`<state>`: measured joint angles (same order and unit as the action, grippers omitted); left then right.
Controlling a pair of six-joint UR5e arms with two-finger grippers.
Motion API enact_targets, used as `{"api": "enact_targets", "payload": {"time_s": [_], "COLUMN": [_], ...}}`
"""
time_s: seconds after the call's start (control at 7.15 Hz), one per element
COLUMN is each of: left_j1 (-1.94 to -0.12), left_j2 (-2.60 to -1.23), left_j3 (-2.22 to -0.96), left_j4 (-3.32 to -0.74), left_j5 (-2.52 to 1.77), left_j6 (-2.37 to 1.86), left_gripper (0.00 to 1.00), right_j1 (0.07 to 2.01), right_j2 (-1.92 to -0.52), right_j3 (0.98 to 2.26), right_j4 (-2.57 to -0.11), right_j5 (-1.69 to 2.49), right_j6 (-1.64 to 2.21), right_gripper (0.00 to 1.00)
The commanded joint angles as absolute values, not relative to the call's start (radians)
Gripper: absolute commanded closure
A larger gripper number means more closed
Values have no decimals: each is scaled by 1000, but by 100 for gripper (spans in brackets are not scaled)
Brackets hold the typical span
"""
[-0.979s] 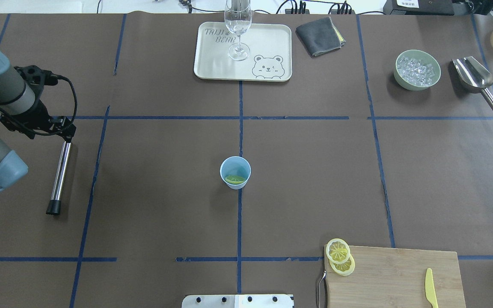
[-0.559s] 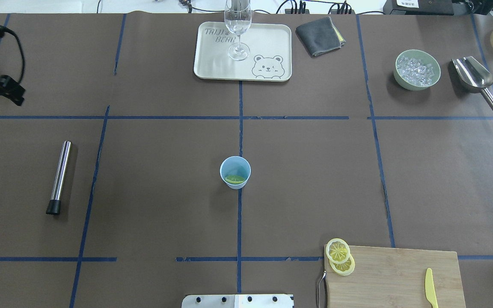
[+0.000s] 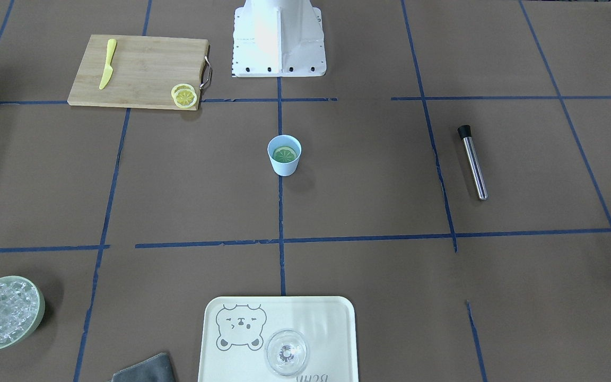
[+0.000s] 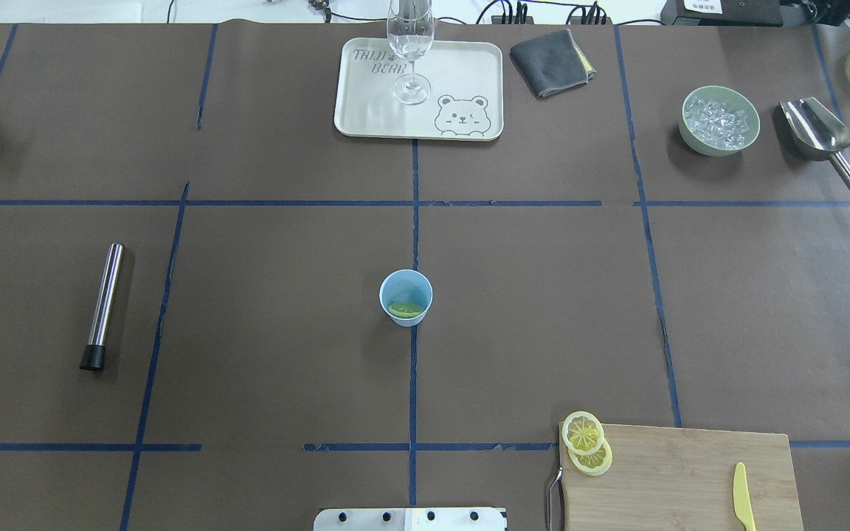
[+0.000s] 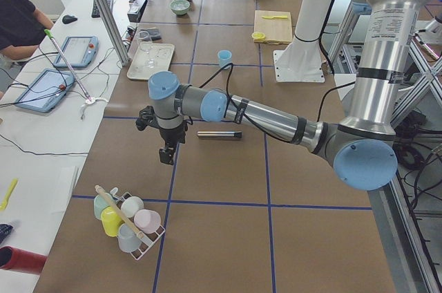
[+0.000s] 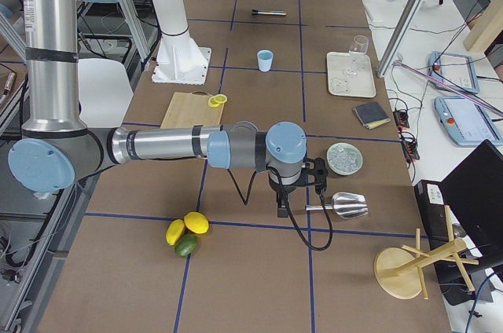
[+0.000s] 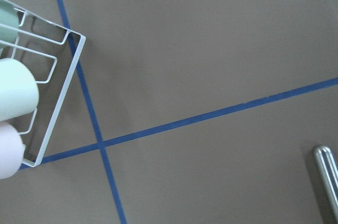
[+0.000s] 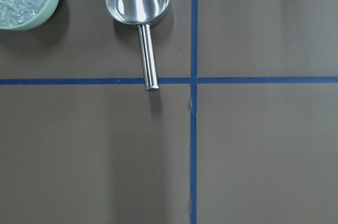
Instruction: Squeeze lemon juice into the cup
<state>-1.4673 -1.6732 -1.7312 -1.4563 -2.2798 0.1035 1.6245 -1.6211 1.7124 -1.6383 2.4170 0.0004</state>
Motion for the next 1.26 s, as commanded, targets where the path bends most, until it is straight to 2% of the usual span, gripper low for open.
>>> {"api": "enact_targets", "payload": {"time_s": [0.0, 0.56, 0.7, 1.12], "left_j1": [-1544, -1552, -1565, -1565], "left_j2": [-1618, -1621, -1582, -1568], "left_j3": [-1717, -1620, -1606, -1605], "left_j4": [-1454, -1543, -1598, -1634], "left_j5": [-2286, -2283, -2287, -2287], "left_j6": [155, 161, 166, 157], "left_gripper": [0, 0, 0, 0], "right_j1": [1624, 1623, 1623, 1623], "right_j2": [-1629, -1626, -1628, -1628], "right_j3": [1678, 1683, 1680, 1680], "right_j4": [-1635, -1635, -1635, -1635], "right_j5": [2416, 2419, 2419, 2416], "right_j6": [0, 2, 2, -3], "right_gripper": [0, 0, 0, 0]}}
